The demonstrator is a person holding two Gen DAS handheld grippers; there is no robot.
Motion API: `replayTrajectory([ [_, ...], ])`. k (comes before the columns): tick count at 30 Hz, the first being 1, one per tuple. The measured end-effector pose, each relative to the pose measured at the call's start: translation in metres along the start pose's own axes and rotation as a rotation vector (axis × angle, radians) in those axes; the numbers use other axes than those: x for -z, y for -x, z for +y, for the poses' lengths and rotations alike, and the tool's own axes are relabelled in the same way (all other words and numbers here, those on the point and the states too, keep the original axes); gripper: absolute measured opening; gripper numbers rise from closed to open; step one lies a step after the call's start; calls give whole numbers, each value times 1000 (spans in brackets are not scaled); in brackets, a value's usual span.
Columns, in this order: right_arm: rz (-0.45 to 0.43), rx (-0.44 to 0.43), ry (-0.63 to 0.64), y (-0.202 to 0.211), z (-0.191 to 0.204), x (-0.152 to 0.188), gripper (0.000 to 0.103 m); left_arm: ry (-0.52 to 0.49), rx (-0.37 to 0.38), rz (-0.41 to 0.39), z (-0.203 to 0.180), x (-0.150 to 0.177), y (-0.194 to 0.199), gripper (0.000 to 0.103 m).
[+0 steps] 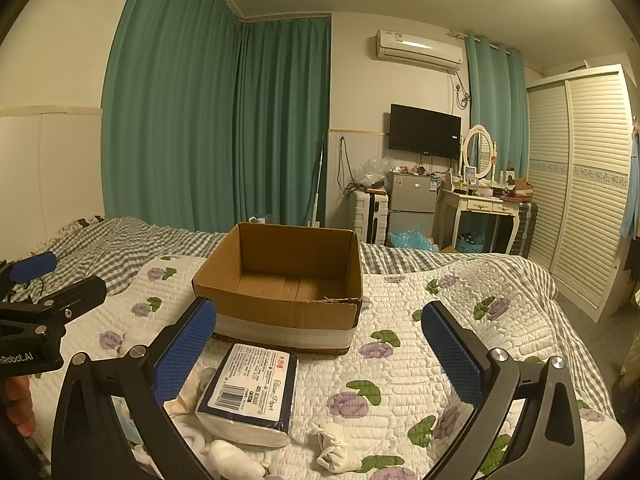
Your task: Organize soft objects
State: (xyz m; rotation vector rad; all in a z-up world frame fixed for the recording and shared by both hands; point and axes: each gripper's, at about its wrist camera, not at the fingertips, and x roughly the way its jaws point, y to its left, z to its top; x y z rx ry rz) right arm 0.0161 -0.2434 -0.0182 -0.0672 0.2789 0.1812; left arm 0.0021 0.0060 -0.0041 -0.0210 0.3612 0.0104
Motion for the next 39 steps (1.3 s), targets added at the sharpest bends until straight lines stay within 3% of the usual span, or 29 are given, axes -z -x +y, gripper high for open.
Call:
replayTrajectory([
  [39, 12, -9, 9, -2, 7, 2, 103, 3, -8, 13, 3, 2, 0, 103],
])
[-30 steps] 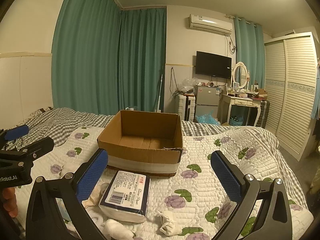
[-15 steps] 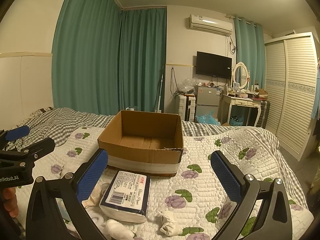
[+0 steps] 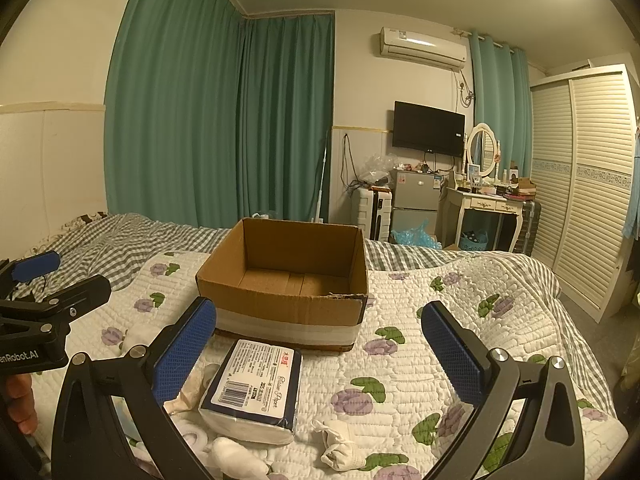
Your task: Organize soft objects
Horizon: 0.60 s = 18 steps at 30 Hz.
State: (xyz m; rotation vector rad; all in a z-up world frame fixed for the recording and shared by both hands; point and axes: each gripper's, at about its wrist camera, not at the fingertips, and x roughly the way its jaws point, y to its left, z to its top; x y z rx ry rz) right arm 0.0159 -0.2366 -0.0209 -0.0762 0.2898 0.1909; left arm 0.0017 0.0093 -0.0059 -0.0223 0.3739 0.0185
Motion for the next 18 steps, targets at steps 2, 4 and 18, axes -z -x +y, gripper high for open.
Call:
replayTrajectory([
  [2, 0, 0, 0, 0, 0, 0, 103, 0, 0, 0, 0, 0, 0, 103],
  [4, -1, 0, 0, 0, 0, 0, 103, 1, 0, 1, 0, 0, 0, 103],
  [18, 1, -2, 3, 0, 1, 1, 103, 2, 0, -2, 0, 0, 0, 103],
])
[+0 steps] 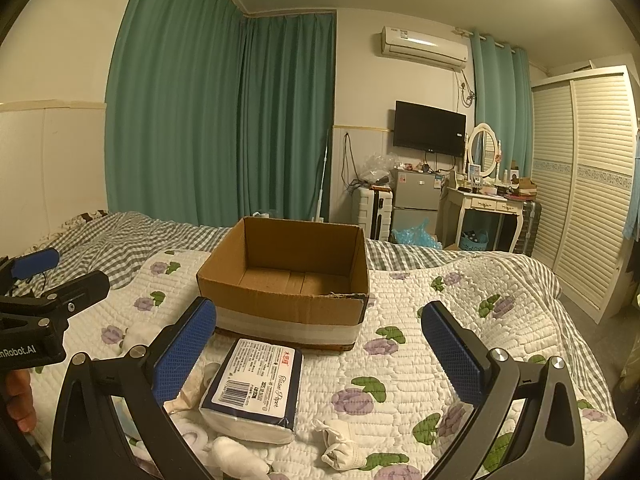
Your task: Organize soft objects
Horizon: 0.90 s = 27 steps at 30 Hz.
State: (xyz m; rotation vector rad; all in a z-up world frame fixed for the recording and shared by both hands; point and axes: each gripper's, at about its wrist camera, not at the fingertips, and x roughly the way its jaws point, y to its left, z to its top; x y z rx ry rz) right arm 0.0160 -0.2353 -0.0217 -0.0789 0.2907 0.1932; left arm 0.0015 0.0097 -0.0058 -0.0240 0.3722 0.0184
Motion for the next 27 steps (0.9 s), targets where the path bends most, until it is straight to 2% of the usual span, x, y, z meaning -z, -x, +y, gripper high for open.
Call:
replayTrajectory([
  [13, -11, -10, 1, 6, 0, -10, 103, 12, 6, -18, 1, -9, 3, 103],
  [21, -34, -18, -2, 34, 0, -37, 103, 23, -3, -64, -2, -41, 30, 103],
  [24, -8, 8, 5, 48, -3, -51, 103, 11, -19, -87, -2, -57, 49, 103],
  [27, 57, 5, 42, 56, -7, -59, 103, 11, -22, -87, 0, -64, 62, 103],
])
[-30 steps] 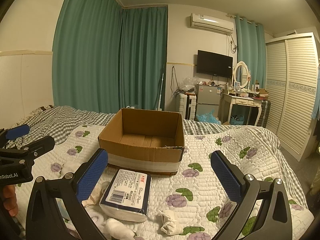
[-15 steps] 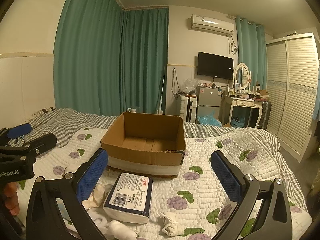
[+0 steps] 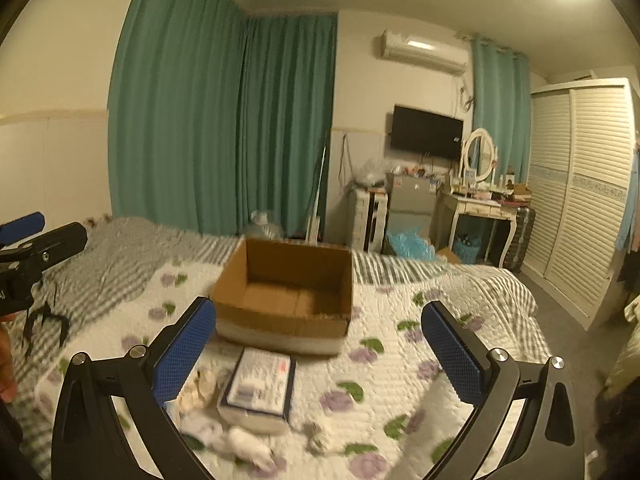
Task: Organize soft objects
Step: 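Grasp the small white cloth with the right tool while the left tool grasps the white scrunchie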
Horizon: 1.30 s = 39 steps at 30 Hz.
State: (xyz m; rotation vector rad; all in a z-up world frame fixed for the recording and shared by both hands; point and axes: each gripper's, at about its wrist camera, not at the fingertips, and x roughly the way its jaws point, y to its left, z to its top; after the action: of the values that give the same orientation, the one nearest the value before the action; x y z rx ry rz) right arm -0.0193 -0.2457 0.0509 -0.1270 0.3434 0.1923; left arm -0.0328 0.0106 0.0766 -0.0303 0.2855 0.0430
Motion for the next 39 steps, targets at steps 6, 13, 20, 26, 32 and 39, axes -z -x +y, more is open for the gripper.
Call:
replayTrajectory([
  [6, 123, -65, 56, -5, -1, 34, 103, -1, 8, 170, -2, 27, -6, 103],
  [13, 282, -149, 108, -46, 21, 91, 103, 22, -51, 413, -3, 115, -43, 103],
  [20, 419, -243, 139, -91, 48, 130, 94, -2, -56, 548, -6, 162, -56, 103],
  [26, 502, -311, 140, -114, 59, 139, 75, 14, -40, 608, -1, 175, -66, 103],
  [32, 545, -330, 128, -120, 56, 144, 36, 19, 2, 628, -2, 177, -69, 103],
  [39, 462, -310, 58, -99, 28, 125, 36, 15, 57, 631, -18, 168, -64, 103],
])
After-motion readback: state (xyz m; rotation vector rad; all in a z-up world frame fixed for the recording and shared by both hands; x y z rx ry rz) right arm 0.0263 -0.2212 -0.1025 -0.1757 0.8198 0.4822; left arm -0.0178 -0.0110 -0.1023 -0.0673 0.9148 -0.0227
